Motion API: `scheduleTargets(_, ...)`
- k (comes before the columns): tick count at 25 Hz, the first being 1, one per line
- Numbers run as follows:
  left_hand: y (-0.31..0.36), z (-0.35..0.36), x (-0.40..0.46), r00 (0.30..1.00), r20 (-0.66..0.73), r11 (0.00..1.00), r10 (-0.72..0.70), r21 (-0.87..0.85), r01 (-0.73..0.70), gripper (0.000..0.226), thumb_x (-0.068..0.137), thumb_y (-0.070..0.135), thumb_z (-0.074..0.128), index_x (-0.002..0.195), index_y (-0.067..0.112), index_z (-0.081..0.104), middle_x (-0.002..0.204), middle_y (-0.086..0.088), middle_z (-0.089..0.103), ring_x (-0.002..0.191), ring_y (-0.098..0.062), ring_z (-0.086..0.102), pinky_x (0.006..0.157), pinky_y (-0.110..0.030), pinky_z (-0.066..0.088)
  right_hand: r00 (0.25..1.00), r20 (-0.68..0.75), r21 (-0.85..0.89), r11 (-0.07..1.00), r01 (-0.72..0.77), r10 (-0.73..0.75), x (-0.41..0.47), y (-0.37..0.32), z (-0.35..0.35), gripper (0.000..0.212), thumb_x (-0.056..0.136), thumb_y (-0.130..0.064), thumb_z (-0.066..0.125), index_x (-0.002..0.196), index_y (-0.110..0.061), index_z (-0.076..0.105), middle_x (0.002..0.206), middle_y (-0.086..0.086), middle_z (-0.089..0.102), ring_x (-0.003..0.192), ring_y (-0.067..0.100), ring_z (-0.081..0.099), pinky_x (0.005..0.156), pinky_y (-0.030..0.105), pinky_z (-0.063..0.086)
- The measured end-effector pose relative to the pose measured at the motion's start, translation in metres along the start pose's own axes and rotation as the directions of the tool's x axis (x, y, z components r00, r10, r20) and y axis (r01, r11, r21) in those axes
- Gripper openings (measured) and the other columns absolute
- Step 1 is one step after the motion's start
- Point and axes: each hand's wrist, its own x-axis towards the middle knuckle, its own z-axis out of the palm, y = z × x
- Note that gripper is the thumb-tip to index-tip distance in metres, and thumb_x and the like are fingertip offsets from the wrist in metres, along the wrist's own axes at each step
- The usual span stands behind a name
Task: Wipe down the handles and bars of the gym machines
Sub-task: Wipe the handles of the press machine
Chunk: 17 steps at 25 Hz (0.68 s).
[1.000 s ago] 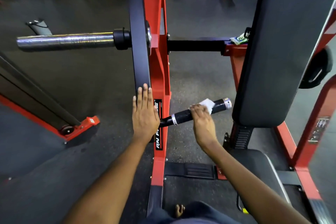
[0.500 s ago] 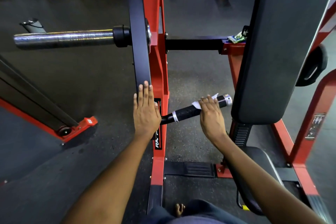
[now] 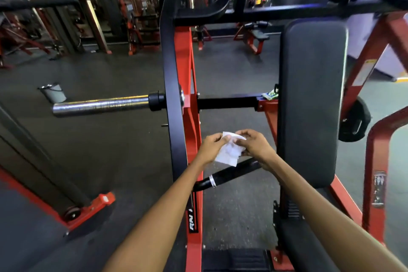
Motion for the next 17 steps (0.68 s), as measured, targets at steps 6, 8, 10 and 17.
scheduleTargets(6,0.015,0.000,0.014,0.989,-0.045,0.972,-0.140,-0.198,0.128,0.025,0.097,0.026,0.057,0.082,0.006,0.060,0.080,-0.011,0.050,0.077,-0.020,0.043,0.066,-0.030,0.033,0.993,0.096,0.207,0.974,-0.087,0.068,-0.018,-0.019,-0.015,0.019,0.094,-0.028,0.056,0.099,-0.009,0.058,0.092,0.013,0.068,0.078,0.025,0.065,0.068,0.032,0.054)
scheduleTargets(8,0.019,0.004,0.011,0.983,-0.040,0.966,-0.181,-0.195,0.170,0.032,0.090,0.038,0.064,0.080,0.008,0.061,0.079,-0.010,0.051,0.077,-0.019,0.044,0.069,-0.030,0.034,0.991,0.131,0.182,0.981,-0.060,0.036,-0.022,-0.017,-0.013,0.033,0.087,-0.025,0.067,0.113,-0.015,0.050,0.103,0.013,0.067,0.084,0.024,0.067,0.069,0.033,0.055)
scheduleTargets(10,0.019,0.006,0.010,0.971,-0.040,0.948,-0.235,-0.230,0.219,0.033,0.085,0.042,0.066,0.072,0.011,0.063,0.079,-0.010,0.056,0.077,-0.019,0.049,0.072,-0.031,0.038,0.995,0.097,0.150,0.989,-0.013,-0.002,-0.022,-0.016,-0.012,0.047,0.083,-0.017,0.071,0.121,-0.016,0.045,0.105,0.012,0.066,0.083,0.021,0.068,0.067,0.032,0.055)
scheduleTargets(17,0.031,0.002,0.001,0.948,-0.034,0.897,-0.318,-0.333,0.289,0.018,0.094,0.021,0.059,0.079,0.013,0.065,0.062,0.003,0.060,0.053,-0.008,0.055,0.052,-0.018,0.044,0.996,-0.087,0.009,1.000,0.010,-0.009,-0.017,-0.019,-0.006,0.015,0.092,-0.017,0.057,0.092,-0.004,0.064,0.091,0.017,0.068,0.077,0.024,0.066,0.069,0.038,0.057)
